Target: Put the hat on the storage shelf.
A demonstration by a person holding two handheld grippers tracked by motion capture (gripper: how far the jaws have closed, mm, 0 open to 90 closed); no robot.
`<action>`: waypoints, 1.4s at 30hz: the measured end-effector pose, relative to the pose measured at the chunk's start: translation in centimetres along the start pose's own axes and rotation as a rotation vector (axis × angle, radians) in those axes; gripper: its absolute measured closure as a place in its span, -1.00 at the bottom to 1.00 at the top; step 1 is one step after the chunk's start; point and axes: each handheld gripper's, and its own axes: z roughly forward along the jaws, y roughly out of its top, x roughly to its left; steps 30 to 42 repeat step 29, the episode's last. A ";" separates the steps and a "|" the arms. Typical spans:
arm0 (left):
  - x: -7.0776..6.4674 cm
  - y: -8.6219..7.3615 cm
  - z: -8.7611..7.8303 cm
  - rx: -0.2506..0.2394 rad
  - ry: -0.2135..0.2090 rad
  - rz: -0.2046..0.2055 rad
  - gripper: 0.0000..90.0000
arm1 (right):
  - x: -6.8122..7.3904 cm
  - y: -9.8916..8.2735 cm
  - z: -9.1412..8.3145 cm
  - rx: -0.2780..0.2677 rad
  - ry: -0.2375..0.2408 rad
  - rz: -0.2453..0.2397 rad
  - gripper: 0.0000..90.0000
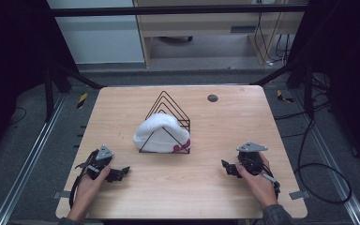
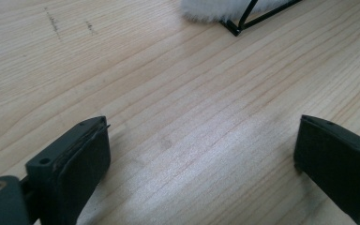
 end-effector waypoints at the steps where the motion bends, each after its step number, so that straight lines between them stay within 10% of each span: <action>1: 0.0 0.0 0.0 0.000 0.003 0.000 -0.94 | -0.2 -0.1 0.5 -0.002 -0.013 0.010 -0.68; 42: 0.1 0.2 0.3 0.010 0.008 -0.007 -1.00 | 0.8 -0.7 2.6 0.027 -0.151 0.093 -0.79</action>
